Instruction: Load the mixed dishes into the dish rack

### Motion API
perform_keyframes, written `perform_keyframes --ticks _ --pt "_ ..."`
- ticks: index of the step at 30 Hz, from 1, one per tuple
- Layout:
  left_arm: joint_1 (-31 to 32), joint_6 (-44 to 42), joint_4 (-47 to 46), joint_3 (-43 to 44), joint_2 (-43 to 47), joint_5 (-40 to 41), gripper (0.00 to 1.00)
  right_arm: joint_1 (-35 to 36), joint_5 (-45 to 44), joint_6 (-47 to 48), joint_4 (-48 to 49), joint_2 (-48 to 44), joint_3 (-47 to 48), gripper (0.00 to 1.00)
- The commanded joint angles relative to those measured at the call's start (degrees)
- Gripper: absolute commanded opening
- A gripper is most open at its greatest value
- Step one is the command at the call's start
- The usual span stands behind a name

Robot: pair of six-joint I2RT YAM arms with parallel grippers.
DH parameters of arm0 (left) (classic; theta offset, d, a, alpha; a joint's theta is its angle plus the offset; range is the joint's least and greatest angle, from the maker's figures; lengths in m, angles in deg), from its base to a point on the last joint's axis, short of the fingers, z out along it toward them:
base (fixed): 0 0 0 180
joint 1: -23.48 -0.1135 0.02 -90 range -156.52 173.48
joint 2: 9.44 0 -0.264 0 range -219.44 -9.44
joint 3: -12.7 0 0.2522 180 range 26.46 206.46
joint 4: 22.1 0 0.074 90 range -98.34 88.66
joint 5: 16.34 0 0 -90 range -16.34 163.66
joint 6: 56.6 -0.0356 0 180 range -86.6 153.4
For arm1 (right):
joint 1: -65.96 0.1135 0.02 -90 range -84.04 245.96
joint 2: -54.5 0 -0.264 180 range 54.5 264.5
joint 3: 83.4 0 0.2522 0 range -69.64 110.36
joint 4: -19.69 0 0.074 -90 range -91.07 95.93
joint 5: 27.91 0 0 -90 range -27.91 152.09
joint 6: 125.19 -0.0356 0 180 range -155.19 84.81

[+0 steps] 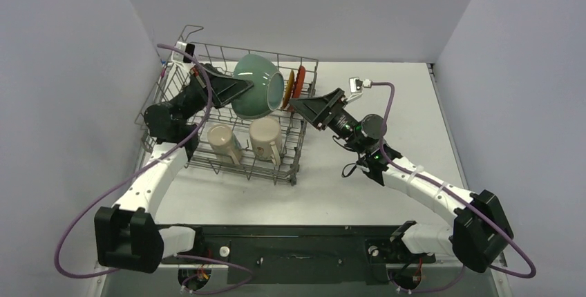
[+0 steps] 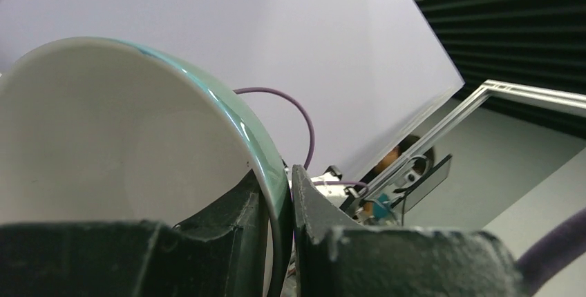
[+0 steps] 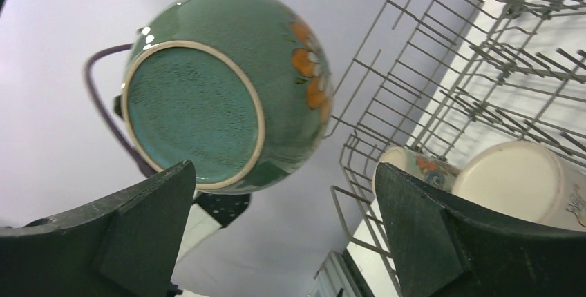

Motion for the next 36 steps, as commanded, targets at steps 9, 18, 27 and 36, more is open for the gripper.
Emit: perform_keyframes --ticks 9,18,27,36 --pt "-12.56 1.15 -0.24 3.88 -6.48 7.11 0.0 -0.03 -2.31 8.26 -10.83 -8.01 -1.33 0.95" --pt "-17.62 -6.57 -3.45 13.32 -25.2 8.78 0.0 -2.04 -3.01 11.34 -16.99 -13.65 -3.65 0.95" --pt "-16.58 -13.09 0.67 4.64 -23.78 16.58 0.0 -2.96 -3.23 13.93 -21.27 -14.34 -3.31 0.95" --pt "-13.93 -9.33 0.99 -3.67 -17.41 24.07 0.0 -3.02 -1.8 12.48 -18.39 -11.63 -3.75 0.95"
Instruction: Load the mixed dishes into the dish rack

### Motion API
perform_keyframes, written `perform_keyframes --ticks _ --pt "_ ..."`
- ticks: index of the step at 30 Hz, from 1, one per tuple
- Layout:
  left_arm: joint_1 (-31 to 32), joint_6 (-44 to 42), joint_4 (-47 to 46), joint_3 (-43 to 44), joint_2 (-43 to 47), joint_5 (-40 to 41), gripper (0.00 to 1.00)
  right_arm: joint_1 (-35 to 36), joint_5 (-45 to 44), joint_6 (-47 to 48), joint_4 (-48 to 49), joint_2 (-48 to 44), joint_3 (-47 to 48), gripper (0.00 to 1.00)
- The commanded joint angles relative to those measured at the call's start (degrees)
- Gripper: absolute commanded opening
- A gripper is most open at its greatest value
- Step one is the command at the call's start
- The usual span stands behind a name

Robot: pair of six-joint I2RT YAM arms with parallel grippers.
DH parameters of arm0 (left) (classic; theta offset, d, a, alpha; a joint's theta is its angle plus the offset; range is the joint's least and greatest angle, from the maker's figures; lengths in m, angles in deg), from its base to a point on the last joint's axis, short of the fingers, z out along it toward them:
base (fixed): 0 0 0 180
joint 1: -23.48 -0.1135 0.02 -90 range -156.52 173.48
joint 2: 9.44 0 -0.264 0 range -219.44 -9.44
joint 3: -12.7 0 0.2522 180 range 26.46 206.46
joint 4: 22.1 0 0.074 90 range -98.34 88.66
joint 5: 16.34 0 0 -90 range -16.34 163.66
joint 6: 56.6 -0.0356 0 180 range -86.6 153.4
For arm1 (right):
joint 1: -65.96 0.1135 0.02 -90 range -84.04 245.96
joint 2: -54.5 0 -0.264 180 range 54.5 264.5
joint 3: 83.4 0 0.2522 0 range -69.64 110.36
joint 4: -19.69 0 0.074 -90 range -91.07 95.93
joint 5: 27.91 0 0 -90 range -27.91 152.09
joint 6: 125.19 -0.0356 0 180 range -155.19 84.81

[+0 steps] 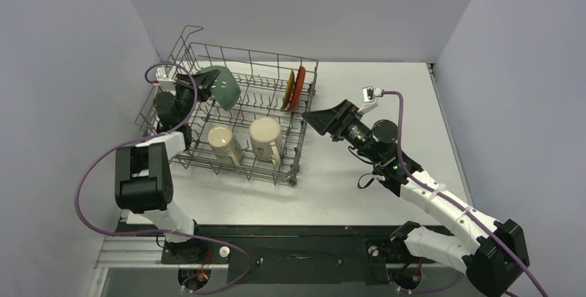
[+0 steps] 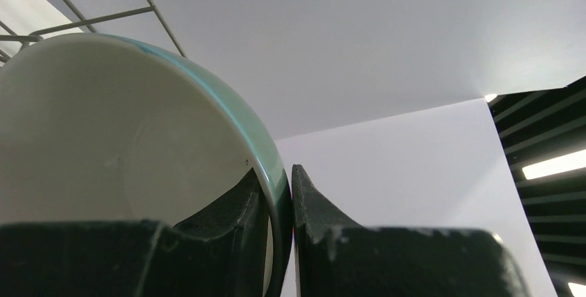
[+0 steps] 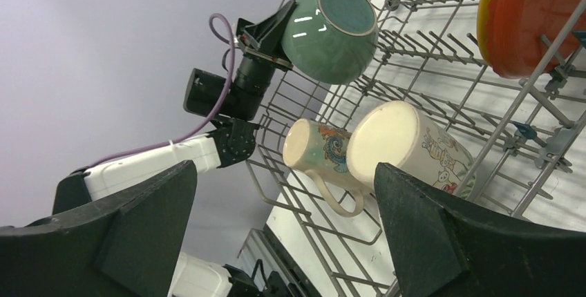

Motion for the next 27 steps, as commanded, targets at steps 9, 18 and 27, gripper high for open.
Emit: perform_keyframes --ticks 9,18,27 --pt "1.89 7.28 -10.26 1.0 4.4 1.44 0.0 -0.51 0.72 0.09 3.76 0.74 -1.58 0.95" --pt "4.67 17.2 -19.02 0.18 2.96 2.59 0.0 -1.3 2.05 0.32 3.89 1.4 -1.58 0.95" --pt "5.13 14.81 -17.29 -3.05 3.47 1.4 0.0 -1.67 2.39 -0.61 4.25 0.81 -2.57 0.94"
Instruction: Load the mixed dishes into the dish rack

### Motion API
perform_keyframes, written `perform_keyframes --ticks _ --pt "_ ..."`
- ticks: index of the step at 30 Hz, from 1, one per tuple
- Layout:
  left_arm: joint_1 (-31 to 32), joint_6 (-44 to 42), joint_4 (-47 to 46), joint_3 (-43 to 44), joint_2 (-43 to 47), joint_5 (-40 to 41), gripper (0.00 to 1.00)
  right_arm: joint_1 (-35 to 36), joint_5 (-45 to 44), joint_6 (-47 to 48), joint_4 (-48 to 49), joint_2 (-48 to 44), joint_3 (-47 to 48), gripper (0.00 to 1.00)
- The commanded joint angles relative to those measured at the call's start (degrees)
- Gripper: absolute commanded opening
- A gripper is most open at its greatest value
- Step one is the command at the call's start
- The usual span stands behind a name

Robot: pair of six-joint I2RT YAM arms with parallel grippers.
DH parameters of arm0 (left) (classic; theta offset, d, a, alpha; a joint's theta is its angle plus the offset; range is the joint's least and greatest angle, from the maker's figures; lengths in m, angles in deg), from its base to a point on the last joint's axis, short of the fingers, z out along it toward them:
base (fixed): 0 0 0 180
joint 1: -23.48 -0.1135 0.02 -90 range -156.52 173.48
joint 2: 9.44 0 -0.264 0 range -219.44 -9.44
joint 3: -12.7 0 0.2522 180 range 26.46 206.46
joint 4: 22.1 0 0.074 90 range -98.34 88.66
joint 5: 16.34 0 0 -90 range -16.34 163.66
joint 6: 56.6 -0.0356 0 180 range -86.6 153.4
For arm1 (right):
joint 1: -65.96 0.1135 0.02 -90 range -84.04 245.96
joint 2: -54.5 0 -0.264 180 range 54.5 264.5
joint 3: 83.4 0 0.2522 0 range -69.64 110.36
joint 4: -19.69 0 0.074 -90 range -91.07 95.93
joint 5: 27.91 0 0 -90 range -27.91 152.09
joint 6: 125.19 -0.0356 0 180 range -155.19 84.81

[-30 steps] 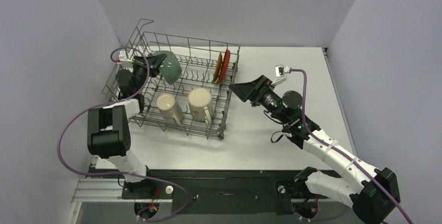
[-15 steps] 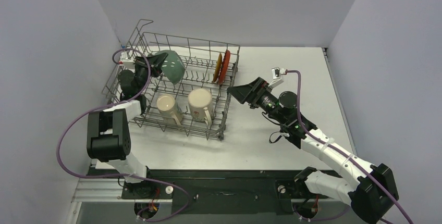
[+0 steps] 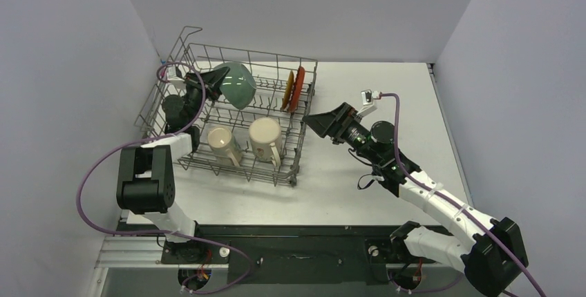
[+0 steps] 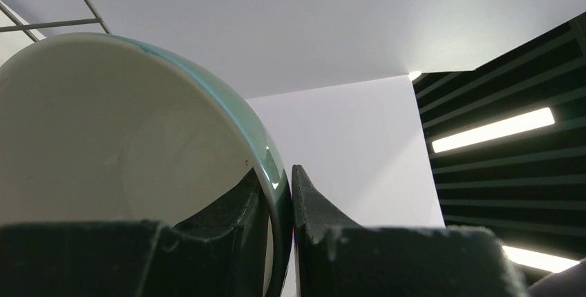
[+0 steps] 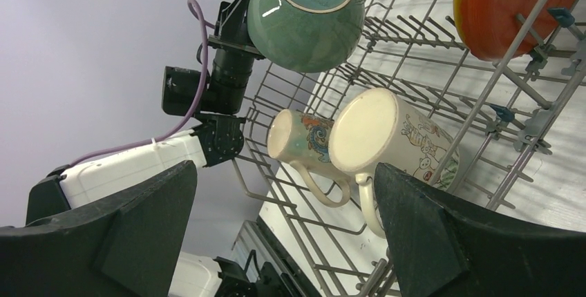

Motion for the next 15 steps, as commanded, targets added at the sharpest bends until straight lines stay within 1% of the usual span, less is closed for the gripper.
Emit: perform_keyframes --ticks 1,5,10,13,15 --pt "0.13 1.06 -10.73 -1.69 1.28 -0.11 0.0 -0.48 0.73 -0.23 3.76 -0.52 -0.54 0.94" --pt "-0.47 2.0 -12.86 -3.16 -0.61 -1.22 0.0 -0.55 0.88 -0.66 4.23 -0.63 -0.6 0.94" --pt "-0.57 2.03 -12.45 -4.13 -1.75 -2.94 0.0 -0.62 1.09 -1.05 4.42 -0.21 -0.3 0.94" --pt "-0.76 0.0 -9.82 -3.69 -0.73 -3.88 0.0 -0.56 1.31 -1.2 4.58 -0.01 -0.31 0.94" --pt "-0.7 -3.38 -5.73 -2.1 0.52 -5.05 0.0 -0.58 1.32 -1.22 4.54 0.1 -0.31 0.94"
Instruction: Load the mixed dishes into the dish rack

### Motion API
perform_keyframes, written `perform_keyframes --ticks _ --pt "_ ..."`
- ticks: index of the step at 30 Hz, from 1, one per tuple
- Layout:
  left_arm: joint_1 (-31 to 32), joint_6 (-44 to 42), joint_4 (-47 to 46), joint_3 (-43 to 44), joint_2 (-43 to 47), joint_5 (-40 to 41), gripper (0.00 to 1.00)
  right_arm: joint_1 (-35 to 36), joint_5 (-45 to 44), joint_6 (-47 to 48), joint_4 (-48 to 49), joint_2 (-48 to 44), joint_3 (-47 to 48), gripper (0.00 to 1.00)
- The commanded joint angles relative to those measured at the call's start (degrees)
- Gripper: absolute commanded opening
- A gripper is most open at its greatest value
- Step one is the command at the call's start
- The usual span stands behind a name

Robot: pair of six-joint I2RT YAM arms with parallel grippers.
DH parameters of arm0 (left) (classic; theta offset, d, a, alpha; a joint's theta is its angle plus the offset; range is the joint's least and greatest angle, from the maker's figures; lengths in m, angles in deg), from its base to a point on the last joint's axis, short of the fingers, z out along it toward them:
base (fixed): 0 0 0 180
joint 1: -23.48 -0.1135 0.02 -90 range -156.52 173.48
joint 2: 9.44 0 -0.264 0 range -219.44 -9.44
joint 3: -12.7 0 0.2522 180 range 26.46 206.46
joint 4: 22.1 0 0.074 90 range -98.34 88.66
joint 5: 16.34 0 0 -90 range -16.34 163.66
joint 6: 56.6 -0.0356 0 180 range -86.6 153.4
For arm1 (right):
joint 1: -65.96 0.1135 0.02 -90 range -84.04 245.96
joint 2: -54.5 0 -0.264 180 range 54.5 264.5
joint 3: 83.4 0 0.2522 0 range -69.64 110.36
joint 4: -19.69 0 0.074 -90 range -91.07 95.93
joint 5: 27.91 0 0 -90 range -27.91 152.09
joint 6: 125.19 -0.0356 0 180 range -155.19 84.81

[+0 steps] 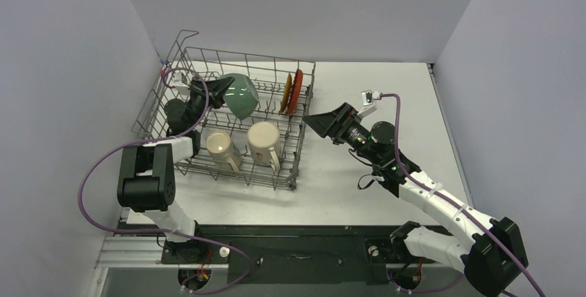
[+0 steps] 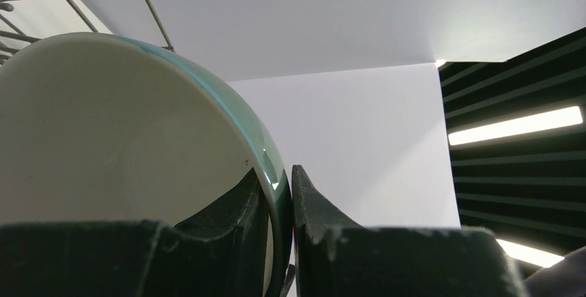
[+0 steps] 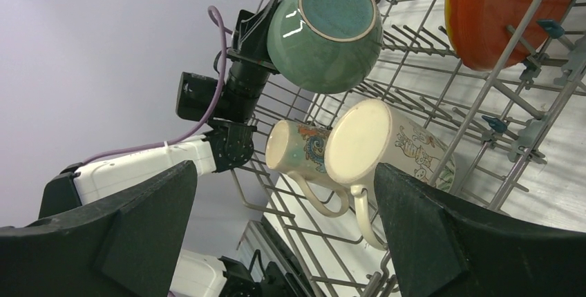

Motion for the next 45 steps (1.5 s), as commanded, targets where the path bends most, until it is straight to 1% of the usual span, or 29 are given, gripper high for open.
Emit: perform_keyframes --ticks 1,5,8,10,11,12,13,14,15,16,17,18,19,20,21,22,23,24,27,28,31,32,36,37,42,45 --pt "-0.41 -5.3 -2.19 1.64 2.63 -1.77 0.0 -0.27 0.95 -0.06 3.76 0.25 0.4 0.94" --pt "-0.39 -11.67 6.05 4.9 6.28 -3.66 0.0 -0.16 0.63 1.4 2.04 0.44 0.97 0.94" --pt "-0.31 -14.73 9.45 7.72 8.58 -4.75 0.0 0.28 -0.21 3.79 -0.03 0.88 2.13 0.94" --pt "-0.24 -16.01 10.8 9.87 9.92 -6.04 0.0 0.78 -0.54 5.9 -2.21 1.79 3.66 0.94" --pt "-0.11 -16.72 13.61 10.62 10.98 -6.9 0.0 1.12 -1.62 7.11 -5.2 2.42 4.49 0.94" --pt "0.05 -19.45 15.68 12.47 12.55 -7.16 0.0 2.24 -2.61 10.25 -7.38 2.7 6.58 0.94" --pt "0.62 -21.56 23.02 14.8 13.32 -7.16 0.0 2.86 -5.37 12.09 -12.14 3.29 7.75 0.94" --pt "0.9 -26.17 33.07 16.12 15.24 -6.77 0.0 4.52 -7.03 16.27 -14.5 3.53 11.11 0.94" --pt "2.3 -29.05 38.91 19.05 16.29 -4.52 0.0 5.63 -11.33 18.26 -19.23 4.11 12.12 0.94" --pt "4.46 -34.16 49.07 20.48 18.38 -2.76 0.0 8.0 -16.67 22.53 -21.74 4.74 14.86 0.94" --pt "5.59 -35.94 53.72 22.58 19.57 2.59 0.0 10.5 -19.27 24.74 -25.86 5.14 17.5 0.94" --pt "7.98 -37.48 60.85 23.3 21.9 5.76 0.0 11.74 -23.9 28.26 -27.16 5.85 18.61 0.94" --pt "9.24 -37.26 63.21 24.15 23.01 11.38 0.0 14.14 -25.92 31.6 -29.01 6.13 20.57 0.93" --pt "12.19 -35.39 65.8 24.26 24.91 13.8 0.0 15.36 -29.98 33.05 -29.48 6.83 21.38 0.93" --pt "13.59 -34.37 67.36 24.39 25.79 18.47 0.0 17.59 -31.86 35.94 -29.9 7.15 22.91 0.93" --pt "16.59 -31.92 70.26 24.6 27.12 20.68 0.0 18.71 -34.76 37.29 -30.15 8.09 23.78 0.92" --pt "18.08 -30.17 71.61 25.13 27.51 24.91 0.0 21.0 -36.19 39.72 -30.53 8.57 25.27 0.92" --pt "20.64 -26.85 73.61 25.45 27.66 27.51 0.0 22.18 -38.94 40.89 -30.5 9.48 26.01 0.91" --pt "25.57 -19.75 76.26 27.36 26.32 30.15 0.0 28.59 -44.73 45.55 -29.54 10.97 28.29 0.9" --pt "27.59 -19.25 75.91 27.71 25.28 31.19 0.0 29.57 -47.25 45.96 -28.84 11.46 28.54 0.9" --pt "30.83 -17.62 76.13 28.8 24.02 35.52 0.0 34.18 -51.79 47.72 -26.94 12.01 28.02 0.9" --pt "31.87 -17.13 76.06 28.78 23.94 37.23 0.0 35.09 -55.28 48.1 -25.95 12.27 27.61 0.9" --pt "33.29 -13.47 75.49 27.01 25.44 42.22 0.0 38.56 -65.21 50.56 -24.35 14.23 25.57 0.89" --pt "33.37 -12.62 74.84 26.66 25.66 42.62 0.0 39.63 -67.38 52.4 -23.9 14.72 25.21 0.89" --pt "33.97 -6.37 74.73 26.82 25.63 42.6 0.0 41.7 -74.1 56.34 -22.75 19.51 26.41 0.88" --pt "35.16 -1.45 72.72 26.94 24.27 41.79 0.0 42.43 -82.11 58.14 -20.71 22.17 27.43 0.88"
